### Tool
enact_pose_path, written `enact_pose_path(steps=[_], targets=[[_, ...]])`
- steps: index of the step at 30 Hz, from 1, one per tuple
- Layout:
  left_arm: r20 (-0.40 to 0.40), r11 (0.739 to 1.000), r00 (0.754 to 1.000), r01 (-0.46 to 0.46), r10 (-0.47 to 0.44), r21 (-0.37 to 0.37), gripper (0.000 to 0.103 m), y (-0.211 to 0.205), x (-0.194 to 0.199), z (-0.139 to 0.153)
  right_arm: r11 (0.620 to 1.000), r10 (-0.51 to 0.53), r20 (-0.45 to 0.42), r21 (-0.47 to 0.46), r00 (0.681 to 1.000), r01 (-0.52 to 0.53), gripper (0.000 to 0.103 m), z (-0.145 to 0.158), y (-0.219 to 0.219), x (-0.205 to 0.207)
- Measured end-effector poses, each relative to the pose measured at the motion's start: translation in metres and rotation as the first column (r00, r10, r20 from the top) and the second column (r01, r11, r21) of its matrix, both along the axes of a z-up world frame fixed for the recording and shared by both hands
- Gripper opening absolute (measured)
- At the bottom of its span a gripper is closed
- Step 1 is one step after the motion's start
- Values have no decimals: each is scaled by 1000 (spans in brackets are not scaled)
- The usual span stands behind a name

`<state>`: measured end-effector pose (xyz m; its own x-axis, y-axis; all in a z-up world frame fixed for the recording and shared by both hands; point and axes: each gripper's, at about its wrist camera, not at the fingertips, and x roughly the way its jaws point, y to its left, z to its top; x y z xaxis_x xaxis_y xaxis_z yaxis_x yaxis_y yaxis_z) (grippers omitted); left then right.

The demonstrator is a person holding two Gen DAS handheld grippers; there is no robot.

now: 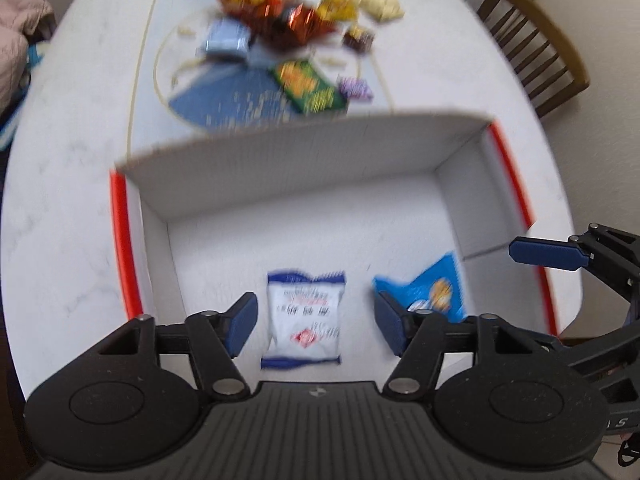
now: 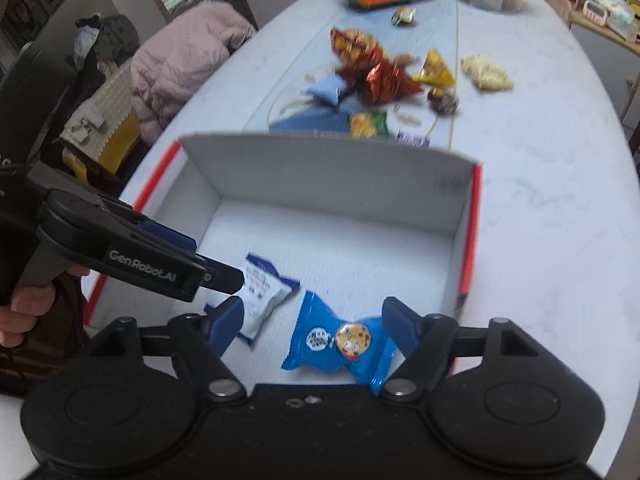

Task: Organize snacks
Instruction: 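Lift both tools out of the box back toward the snack pile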

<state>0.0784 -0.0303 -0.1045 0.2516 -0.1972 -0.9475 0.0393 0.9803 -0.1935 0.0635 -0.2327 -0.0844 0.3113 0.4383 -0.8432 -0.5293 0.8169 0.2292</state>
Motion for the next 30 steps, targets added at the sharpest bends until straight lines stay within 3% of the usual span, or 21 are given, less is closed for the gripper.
enact_pose_path(steps=[9, 10, 16, 23, 30], targets=[[146, 999, 989, -25, 31, -41, 74, 3, 31, 61, 1000, -20, 135, 9, 991, 19, 90, 50, -10, 29], [155, 999, 987, -26, 32, -39, 74, 2, 36, 67, 1000, -20, 149, 6, 989, 20, 94, 55, -10, 34], [211, 999, 977, -33, 34, -10, 74, 2, 70, 94, 1000, -4, 207, 3, 978, 3, 96, 79, -13, 74], [173, 998, 983, -67, 64, 9, 74, -1, 124, 101, 999, 29, 210, -20, 977, -25, 96, 89, -11, 131], [82, 993, 990, -114, 111, 33, 74, -3, 174, 75, 993, 111, 167, -63, 980, -102, 96, 77, -2, 183]])
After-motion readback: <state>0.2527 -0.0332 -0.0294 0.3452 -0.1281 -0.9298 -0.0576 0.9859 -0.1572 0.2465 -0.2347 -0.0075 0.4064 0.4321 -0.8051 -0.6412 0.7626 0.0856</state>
